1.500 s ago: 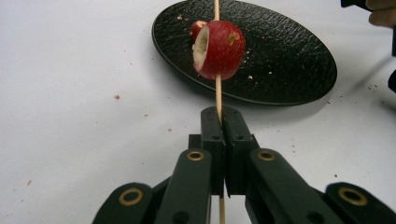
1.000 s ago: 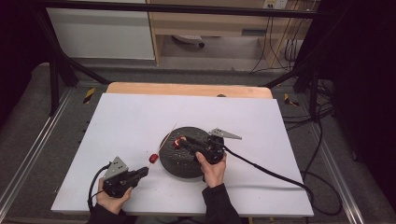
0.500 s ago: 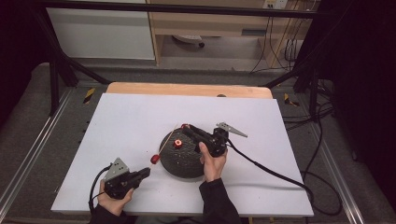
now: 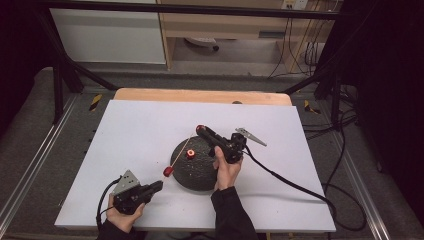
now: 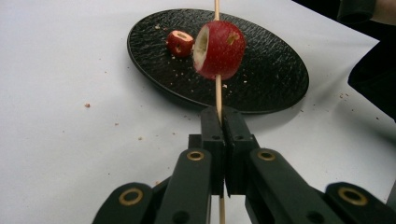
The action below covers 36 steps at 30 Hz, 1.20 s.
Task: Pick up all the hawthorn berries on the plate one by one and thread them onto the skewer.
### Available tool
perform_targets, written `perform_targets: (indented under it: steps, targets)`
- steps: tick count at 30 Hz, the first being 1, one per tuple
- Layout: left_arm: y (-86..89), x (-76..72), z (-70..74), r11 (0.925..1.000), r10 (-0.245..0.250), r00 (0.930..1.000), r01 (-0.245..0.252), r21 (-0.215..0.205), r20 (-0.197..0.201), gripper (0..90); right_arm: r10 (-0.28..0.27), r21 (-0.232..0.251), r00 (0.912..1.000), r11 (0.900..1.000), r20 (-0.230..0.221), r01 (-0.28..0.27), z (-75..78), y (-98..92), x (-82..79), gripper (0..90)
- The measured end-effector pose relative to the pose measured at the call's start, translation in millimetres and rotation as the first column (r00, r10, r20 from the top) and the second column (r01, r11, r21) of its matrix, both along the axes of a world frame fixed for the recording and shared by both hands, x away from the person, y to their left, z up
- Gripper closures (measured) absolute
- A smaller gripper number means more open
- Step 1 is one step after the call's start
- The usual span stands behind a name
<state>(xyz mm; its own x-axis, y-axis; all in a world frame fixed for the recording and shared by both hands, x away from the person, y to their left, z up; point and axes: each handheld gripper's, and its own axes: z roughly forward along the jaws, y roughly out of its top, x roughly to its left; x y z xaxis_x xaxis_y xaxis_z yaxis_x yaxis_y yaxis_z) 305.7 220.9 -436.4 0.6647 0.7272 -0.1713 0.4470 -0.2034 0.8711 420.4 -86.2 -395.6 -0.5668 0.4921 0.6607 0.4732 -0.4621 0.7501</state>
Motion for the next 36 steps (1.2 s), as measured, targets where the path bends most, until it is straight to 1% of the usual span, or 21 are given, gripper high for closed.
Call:
perform_targets:
  steps: [3, 10, 15, 17, 28, 36]
  targets:
    - [-0.4, -0.2, 0.1, 1.0000, -0.003, 1.0000, 0.003, -0.003, 0.000, 88.2, -0.009, 0.010, 0.9999, 1.000, 0.006, 0.009, -2.4, 0.8, 2.0, 62.4]
    - [-1.2, -0.6, 0.2, 0.9999, -0.011, 0.9999, 0.011, -0.003, 0.001, 88.2, -0.011, 0.042, 0.9999, 0.999, 0.000, 0.011, -7.1, 3.0, 6.3, 62.5]
    - [-2.1, -0.6, 0.1, 0.9999, -0.015, 0.9999, 0.015, -0.002, -0.001, 88.3, -0.013, 0.041, 0.9999, 0.999, 0.000, 0.013, -9.3, 3.9, 7.1, 62.4]
    - [-2.5, -0.5, -0.2, 0.9998, -0.018, 0.9998, 0.018, 0.001, -0.004, 88.3, -0.012, 0.048, 0.9999, 0.999, -0.001, 0.012, -10.3, 4.6, 7.3, 62.4]
    - [-4.1, -0.9, -0.4, 0.9996, -0.028, 0.9996, 0.028, 0.001, -0.006, 88.2, -0.014, 0.040, 0.9999, 0.999, -0.003, 0.014, -16.0, 7.0, 8.4, 62.4]
    - [-4.7, -1.1, -0.3, 0.9996, -0.026, 0.9996, 0.026, -0.008, -0.006, 88.3, -0.005, 0.052, 1.0000, 0.999, -0.005, 0.005, -17.2, 8.1, 6.9, 62.5]
